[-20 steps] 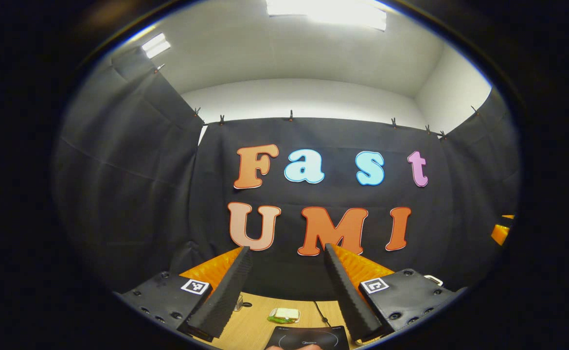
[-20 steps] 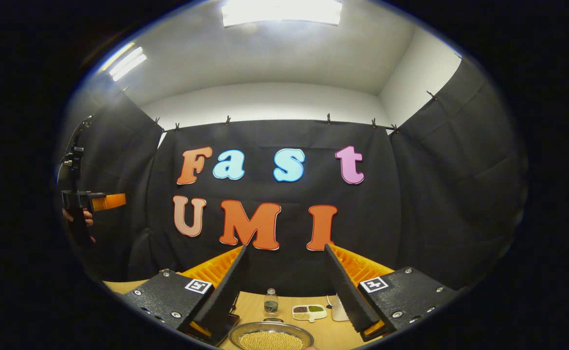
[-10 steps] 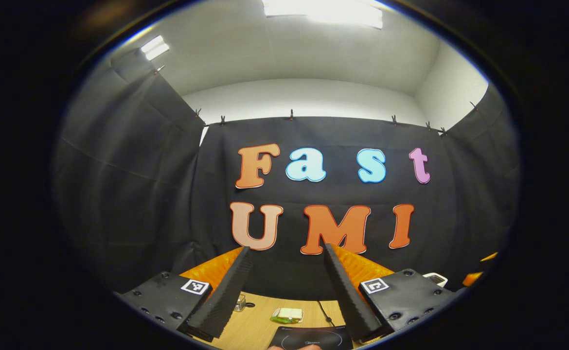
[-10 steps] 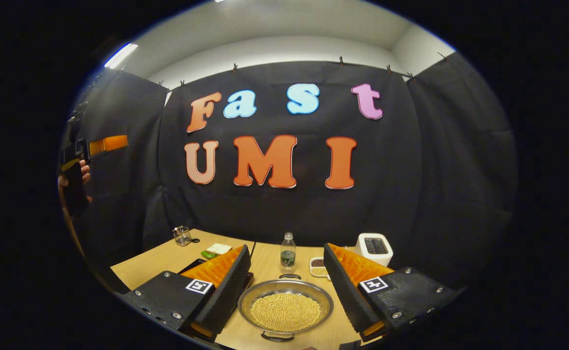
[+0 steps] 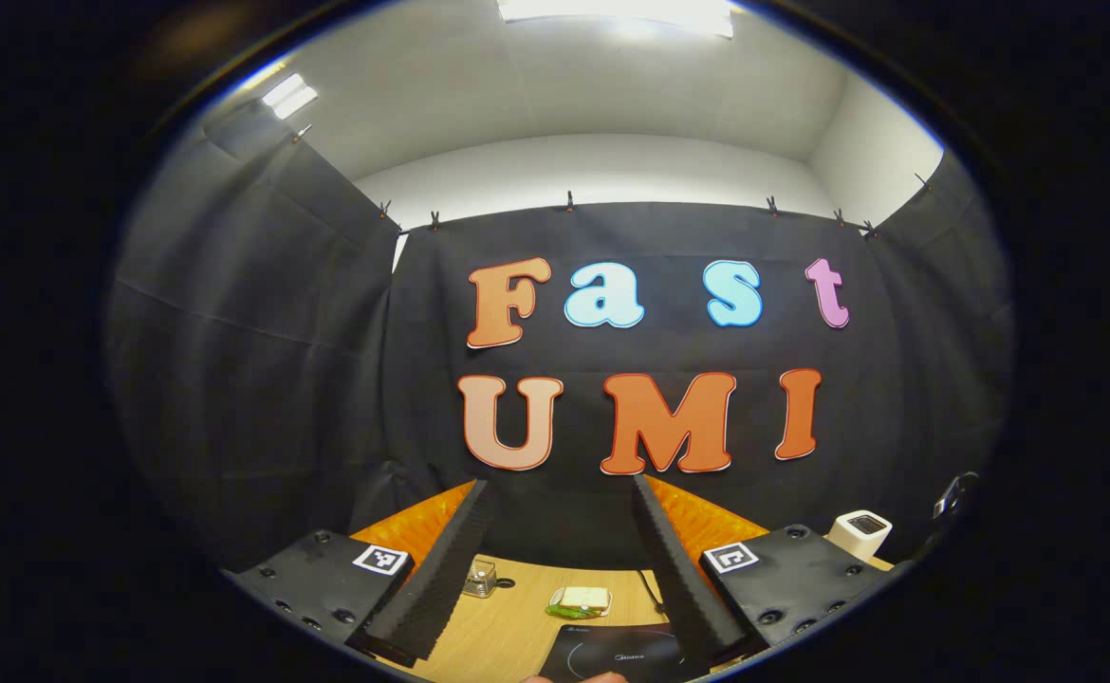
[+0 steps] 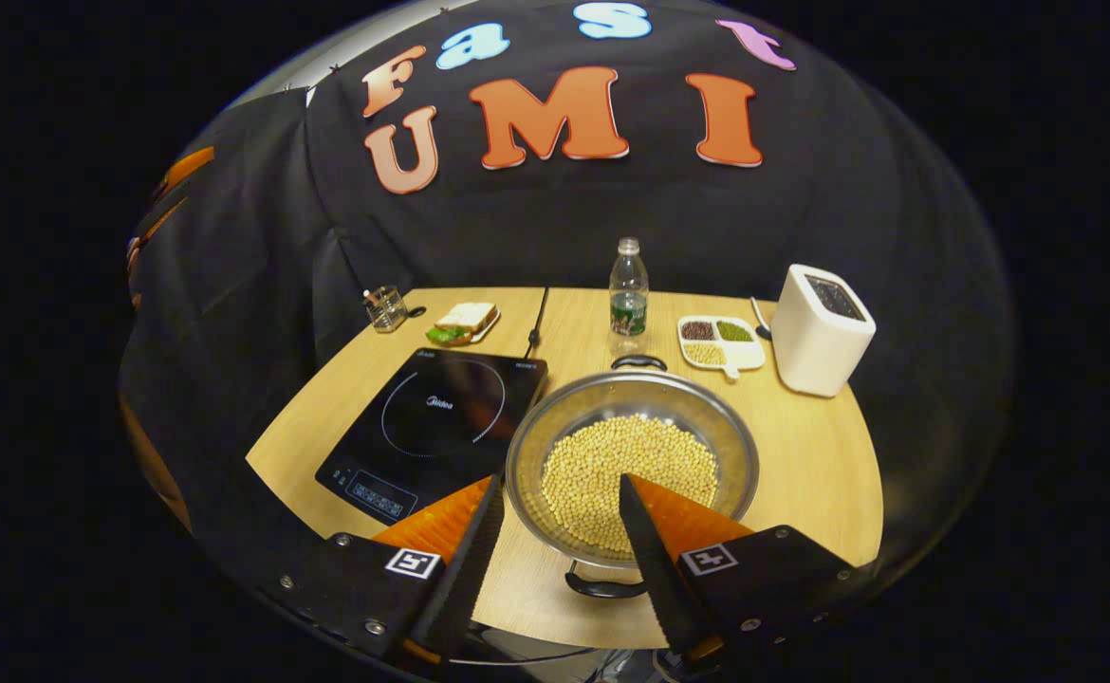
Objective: First push the handle of the pot to place it horizontally, then grasp the pot with both hands and set it on the induction cooktop.
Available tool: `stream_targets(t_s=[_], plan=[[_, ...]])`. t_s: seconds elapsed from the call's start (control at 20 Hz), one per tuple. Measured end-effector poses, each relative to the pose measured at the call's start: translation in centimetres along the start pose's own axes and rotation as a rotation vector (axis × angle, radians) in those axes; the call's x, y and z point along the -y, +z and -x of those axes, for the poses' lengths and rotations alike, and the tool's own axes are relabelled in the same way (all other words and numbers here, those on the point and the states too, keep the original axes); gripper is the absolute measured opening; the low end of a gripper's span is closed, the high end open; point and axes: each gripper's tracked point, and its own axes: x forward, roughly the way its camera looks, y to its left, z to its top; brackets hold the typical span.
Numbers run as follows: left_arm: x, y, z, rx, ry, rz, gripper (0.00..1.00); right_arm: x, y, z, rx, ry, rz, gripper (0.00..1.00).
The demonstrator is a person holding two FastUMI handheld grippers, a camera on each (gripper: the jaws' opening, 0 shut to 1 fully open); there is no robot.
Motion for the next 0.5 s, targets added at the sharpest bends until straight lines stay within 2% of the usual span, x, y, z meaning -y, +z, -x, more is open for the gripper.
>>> stream_targets(t_s=[0.05, 0.1, 0.25, 0.35, 0.4, 0.45, 0.5], plan=[[-0.2, -0.1, 0.0, -0.001, 0.007, -0.003, 0.97, 0.1, -1.1, -0.5, -0.036, -0.004, -0.006, 0.74], [-0.6, -0.3, 0.0, -0.003, 0.014, -0.005, 0.97, 0.0, -2.0, -1.1, -0.073, -0.004, -0.013, 0.66], [-0.9, -0.9, -0.3, -0.012, 0.023, -0.002, 0.97, -1.7, -4.7, -2.5, -0.187, 0.077, -0.056, 0.51], [-1.5, -1.3, -0.2, -0.017, 0.031, 0.002, 0.97, -2.1, -6.6, -3.4, -0.249, 0.084, -0.068, 0.4], [-1.7, -1.5, -0.3, -0.021, 0.036, 0.002, 0.98, -2.1, -7.5, -3.8, -0.274, 0.082, -0.066, 0.25], [-1.9, -1.7, -0.4, -0.025, 0.04, 0.0, 0.97, -2.0, -8.1, -3.9, -0.293, 0.08, -0.061, 0.24], [-2.0, -1.8, -0.4, -0.029, 0.043, -0.002, 0.97, -2.0, -8.6, -4.1, -0.308, 0.079, -0.044, 0.14]])
